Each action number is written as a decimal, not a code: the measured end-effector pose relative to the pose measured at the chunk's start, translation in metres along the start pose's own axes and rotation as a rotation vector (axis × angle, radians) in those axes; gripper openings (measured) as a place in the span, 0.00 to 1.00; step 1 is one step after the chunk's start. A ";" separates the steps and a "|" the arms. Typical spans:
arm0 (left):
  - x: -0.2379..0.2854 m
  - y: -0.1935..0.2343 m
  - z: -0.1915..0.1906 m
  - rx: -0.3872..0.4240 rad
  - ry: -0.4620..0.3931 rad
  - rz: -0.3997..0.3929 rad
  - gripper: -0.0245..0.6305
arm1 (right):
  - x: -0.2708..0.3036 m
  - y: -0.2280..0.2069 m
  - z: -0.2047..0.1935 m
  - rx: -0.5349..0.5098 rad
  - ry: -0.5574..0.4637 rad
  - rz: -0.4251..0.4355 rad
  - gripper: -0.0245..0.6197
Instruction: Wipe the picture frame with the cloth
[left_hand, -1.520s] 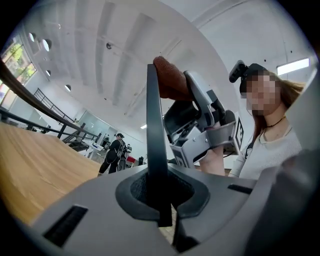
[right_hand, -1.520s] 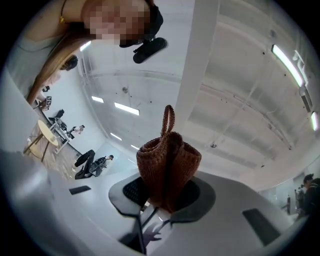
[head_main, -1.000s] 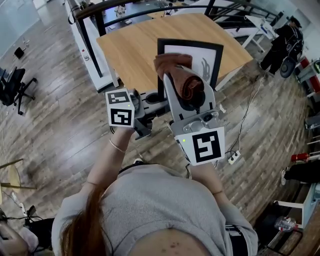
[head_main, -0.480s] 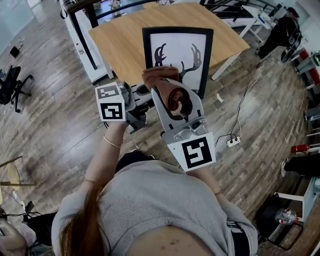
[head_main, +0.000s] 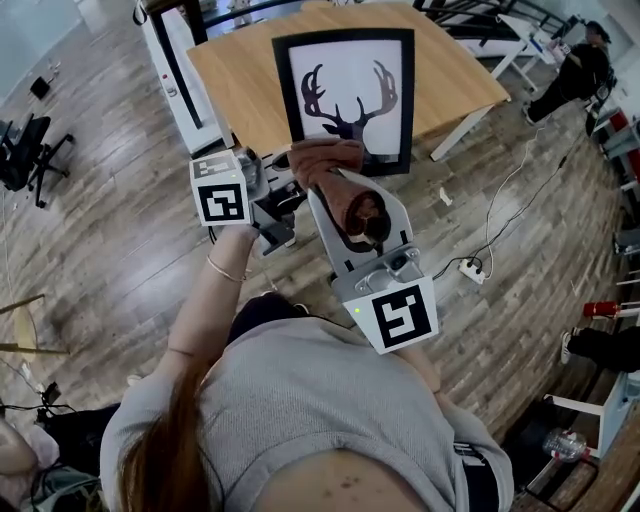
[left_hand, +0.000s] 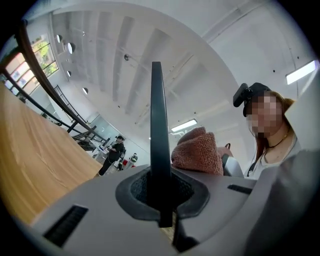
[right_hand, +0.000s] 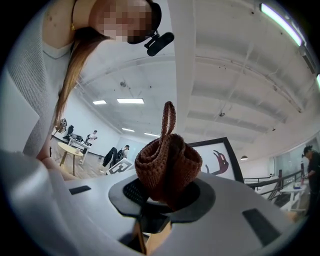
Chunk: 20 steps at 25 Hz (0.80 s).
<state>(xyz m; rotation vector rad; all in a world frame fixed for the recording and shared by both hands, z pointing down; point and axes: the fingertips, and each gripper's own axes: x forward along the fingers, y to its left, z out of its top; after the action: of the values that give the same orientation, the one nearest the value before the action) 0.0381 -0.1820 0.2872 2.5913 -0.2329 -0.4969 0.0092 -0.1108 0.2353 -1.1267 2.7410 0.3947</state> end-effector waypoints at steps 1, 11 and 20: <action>0.000 0.000 -0.001 -0.004 -0.002 0.004 0.07 | -0.002 0.001 -0.001 -0.002 0.004 0.000 0.19; 0.000 -0.009 0.002 0.023 -0.018 -0.005 0.07 | -0.025 0.007 -0.011 0.057 0.003 0.021 0.19; 0.002 -0.008 0.003 0.008 -0.024 0.002 0.06 | -0.039 0.002 -0.034 0.070 0.079 0.069 0.19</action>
<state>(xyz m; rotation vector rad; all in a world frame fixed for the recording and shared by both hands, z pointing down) 0.0390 -0.1766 0.2797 2.5943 -0.2457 -0.5274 0.0338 -0.0940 0.2774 -1.0554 2.8440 0.2660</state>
